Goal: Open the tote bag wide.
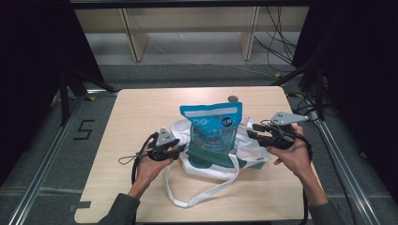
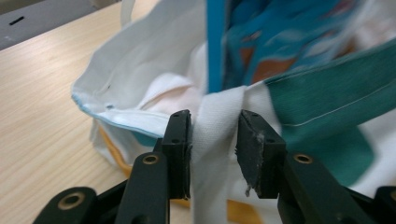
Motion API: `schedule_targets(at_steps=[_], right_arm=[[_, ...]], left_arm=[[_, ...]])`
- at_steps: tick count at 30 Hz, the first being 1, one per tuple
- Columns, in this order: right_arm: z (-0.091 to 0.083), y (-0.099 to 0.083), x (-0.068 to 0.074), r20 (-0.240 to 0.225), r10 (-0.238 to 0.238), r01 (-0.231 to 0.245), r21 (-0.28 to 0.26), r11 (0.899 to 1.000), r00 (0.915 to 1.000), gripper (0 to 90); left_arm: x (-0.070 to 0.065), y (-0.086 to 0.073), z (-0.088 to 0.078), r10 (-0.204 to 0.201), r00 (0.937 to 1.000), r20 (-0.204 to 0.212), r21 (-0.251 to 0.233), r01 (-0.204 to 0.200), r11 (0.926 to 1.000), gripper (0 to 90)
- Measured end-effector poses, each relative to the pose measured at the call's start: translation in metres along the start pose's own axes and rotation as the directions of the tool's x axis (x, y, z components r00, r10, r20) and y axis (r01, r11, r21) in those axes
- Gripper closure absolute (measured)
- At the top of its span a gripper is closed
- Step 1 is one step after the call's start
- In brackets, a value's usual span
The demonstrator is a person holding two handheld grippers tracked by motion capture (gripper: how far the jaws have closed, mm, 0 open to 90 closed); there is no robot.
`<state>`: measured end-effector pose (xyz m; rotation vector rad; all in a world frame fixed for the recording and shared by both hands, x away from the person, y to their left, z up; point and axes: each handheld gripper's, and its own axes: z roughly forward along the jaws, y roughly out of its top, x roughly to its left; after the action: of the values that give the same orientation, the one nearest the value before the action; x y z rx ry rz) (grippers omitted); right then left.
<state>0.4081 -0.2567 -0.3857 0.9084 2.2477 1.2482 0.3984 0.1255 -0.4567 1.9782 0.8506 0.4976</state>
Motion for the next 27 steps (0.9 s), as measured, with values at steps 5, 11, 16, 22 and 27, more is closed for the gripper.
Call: schedule_targets(at_steps=[5,11,16,22,27], right_arm=[[0.01,-0.006,-0.019,0.035,0.015,-0.017,0.038,0.999,0.9993,65.5],[0.018,-0.01,-0.019,0.015,0.009,-0.01,0.083,0.997,0.9998,69.1],[0.021,-0.011,-0.018,0.015,0.025,-0.027,0.1,0.995,0.9996,76.5],[0.023,-0.01,-0.02,0.014,0.028,-0.03,0.108,0.994,0.9995,71.0],[0.032,-0.01,-0.019,0.061,0.004,-0.012,0.132,0.991,0.9981,67.5]], left_arm=[[-0.016,0.007,-0.019,0.031,0.9995,-0.008,-0.045,-0.031,0.9985,66.5],[-0.022,0.012,-0.023,-0.033,0.9977,0.059,-0.08,0.038,0.9961,69.4],[-0.042,0.03,-0.013,-0.008,0.9908,0.135,-0.105,0.023,0.9942,77.7],[-0.058,0.036,0.015,-0.011,0.985,0.172,-0.063,0.022,0.9978,77.8],[-0.069,0.026,0.035,0.021,0.9864,0.163,-0.007,-0.021,0.9998,75.0]])
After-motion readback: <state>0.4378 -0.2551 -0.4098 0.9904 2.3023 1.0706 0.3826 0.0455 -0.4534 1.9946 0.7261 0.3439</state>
